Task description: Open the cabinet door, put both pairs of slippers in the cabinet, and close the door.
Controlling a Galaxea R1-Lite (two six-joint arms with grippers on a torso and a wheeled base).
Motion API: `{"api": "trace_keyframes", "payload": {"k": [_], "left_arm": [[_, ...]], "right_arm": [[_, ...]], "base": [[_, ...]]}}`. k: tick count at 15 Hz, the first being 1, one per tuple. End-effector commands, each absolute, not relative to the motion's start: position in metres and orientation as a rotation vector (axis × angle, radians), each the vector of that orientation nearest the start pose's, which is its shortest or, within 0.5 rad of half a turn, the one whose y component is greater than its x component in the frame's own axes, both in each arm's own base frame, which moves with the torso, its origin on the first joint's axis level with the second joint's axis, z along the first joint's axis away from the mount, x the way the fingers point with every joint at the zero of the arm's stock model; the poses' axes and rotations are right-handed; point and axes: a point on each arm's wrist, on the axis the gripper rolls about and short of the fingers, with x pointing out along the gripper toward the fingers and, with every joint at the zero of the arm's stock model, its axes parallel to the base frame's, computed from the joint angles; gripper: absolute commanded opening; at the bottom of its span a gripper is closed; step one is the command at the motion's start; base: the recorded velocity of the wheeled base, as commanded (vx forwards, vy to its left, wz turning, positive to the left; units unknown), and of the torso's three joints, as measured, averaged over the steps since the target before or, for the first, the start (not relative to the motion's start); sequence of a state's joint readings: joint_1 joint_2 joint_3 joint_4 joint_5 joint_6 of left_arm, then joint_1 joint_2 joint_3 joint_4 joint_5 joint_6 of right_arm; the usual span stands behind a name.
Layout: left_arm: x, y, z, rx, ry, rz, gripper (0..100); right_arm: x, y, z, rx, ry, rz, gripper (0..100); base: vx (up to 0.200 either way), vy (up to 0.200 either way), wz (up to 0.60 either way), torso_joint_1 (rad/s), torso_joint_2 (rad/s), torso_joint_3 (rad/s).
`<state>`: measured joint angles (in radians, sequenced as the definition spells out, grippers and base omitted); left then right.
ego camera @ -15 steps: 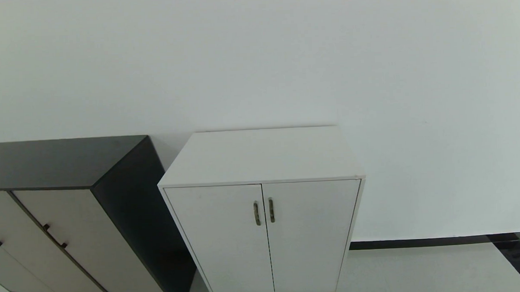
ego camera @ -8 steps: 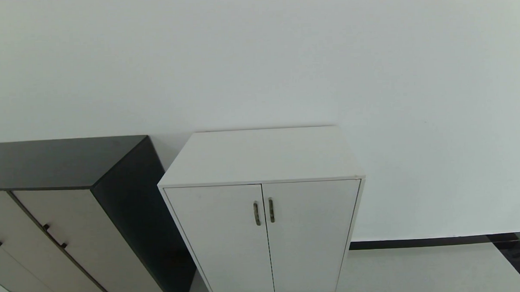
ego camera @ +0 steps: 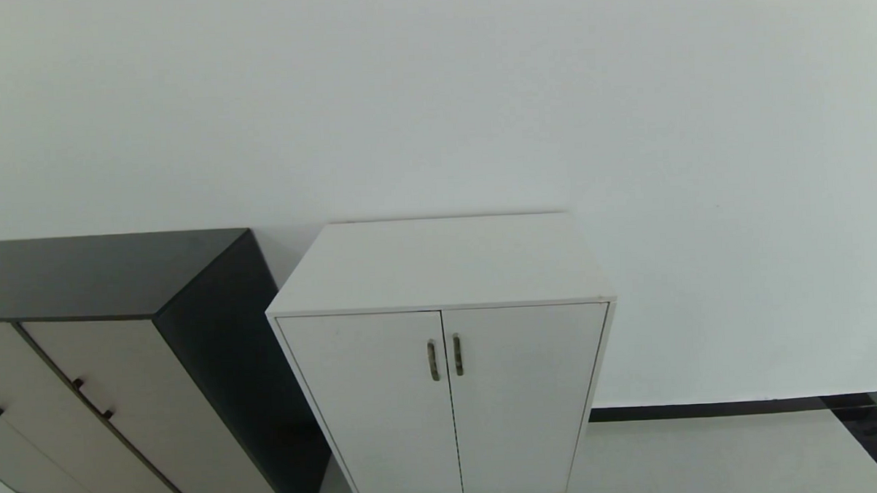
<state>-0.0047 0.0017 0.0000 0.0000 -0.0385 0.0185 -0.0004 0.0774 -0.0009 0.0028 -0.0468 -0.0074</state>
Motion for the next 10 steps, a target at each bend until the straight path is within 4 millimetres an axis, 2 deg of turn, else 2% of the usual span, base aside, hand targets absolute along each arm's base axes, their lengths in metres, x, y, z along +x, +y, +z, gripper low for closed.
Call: {"api": "trace_keyframes", "payload": {"k": [1, 3, 10], "left_arm": [[-0.0227, -0.0008, 0.0755, 0.018, 0.001, -0.043, 0], [-0.0227, -0.0008, 0.0755, 0.018, 0.001, -0.043, 0], [-0.0227, -0.0007, 0.0755, 0.017, 0.001, -0.041, 0]], "right_arm": [[-0.0185, -0.0005, 0.0768, -0.005, 0.06, -0.08, 0], [-0.0228, 0.0001, 0.0753, -0.009, 0.002, 0.006, 0], [-0.0228, 0.0001, 0.0753, -0.006, 0.002, 0.006, 0]], "base": [[0.0, 0.0, 0.0, 0.0, 0.0, 0.0], [0.0, 0.0, 0.0, 0.0, 0.0, 0.0], [0.0, 0.0, 0.0, 0.0, 0.0, 0.0]]}}
